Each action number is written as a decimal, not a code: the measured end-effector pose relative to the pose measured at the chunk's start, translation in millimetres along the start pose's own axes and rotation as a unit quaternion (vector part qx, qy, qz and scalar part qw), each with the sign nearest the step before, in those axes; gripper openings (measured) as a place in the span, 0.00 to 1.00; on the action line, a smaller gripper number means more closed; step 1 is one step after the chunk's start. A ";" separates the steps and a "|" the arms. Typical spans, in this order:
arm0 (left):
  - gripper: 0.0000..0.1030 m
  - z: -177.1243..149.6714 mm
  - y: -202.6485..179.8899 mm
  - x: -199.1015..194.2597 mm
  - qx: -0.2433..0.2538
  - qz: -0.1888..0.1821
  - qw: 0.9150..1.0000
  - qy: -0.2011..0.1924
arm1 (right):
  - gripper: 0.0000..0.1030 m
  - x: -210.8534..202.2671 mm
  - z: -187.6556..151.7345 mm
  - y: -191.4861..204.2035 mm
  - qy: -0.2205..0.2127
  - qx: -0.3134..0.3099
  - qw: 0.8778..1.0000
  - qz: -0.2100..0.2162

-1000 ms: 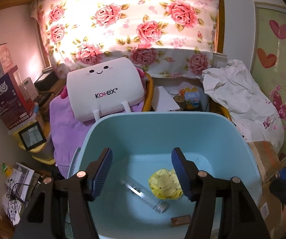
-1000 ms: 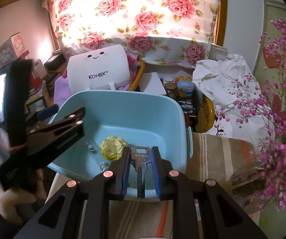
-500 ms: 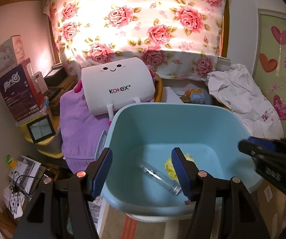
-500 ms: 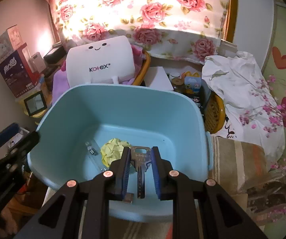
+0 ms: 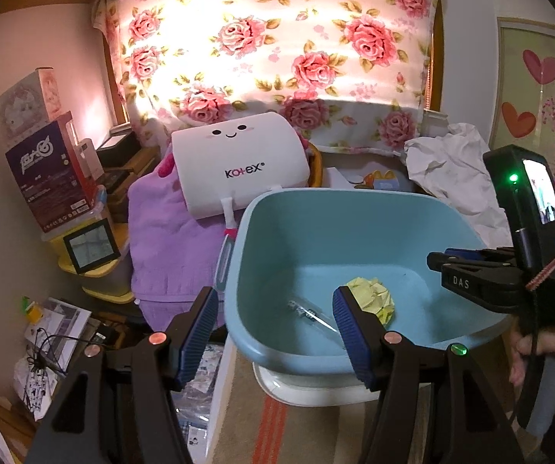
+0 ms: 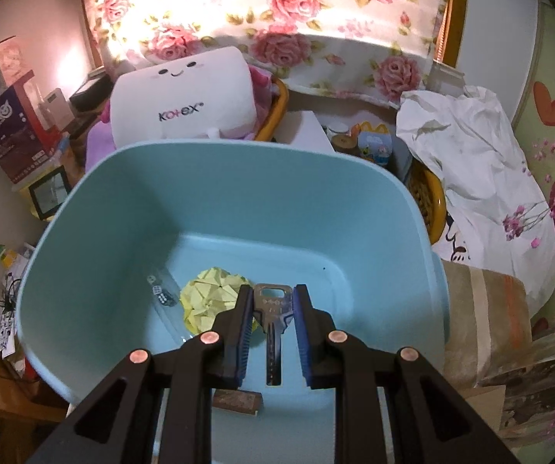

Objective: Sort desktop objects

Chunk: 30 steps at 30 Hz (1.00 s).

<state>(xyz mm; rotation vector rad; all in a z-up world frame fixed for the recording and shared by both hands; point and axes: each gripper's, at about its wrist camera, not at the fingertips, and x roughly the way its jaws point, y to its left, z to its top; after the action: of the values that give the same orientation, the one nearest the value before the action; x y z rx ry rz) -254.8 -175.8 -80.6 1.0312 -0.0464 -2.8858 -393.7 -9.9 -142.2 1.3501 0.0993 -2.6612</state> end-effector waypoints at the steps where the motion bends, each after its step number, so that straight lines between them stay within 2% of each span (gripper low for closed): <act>1: 0.63 -0.7 1.1 -0.5 0.000 0.001 1.000 0.000 | 0.21 1.5 -0.5 -0.1 0.001 0.000 1.000 -0.002; 24: 0.63 -4.9 5.4 -8.5 -0.003 0.002 1.000 -0.005 | 0.23 15.4 -5.4 2.5 0.016 -0.010 0.999 -0.026; 28: 0.63 -5.3 5.9 -9.4 -0.003 0.003 1.000 -0.005 | 0.42 13.4 -6.5 1.5 0.013 -0.005 0.999 -0.032; 30: 0.63 -5.0 6.1 -10.1 -0.003 0.004 1.000 -0.006 | 0.42 11.7 -6.9 0.7 0.010 -0.002 0.999 -0.030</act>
<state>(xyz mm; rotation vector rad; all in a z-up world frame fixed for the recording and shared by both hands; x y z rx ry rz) -243.4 -181.0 -77.8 1.0114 -0.0421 -2.8829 -395.0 -10.9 -155.7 1.3958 0.1492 -2.6957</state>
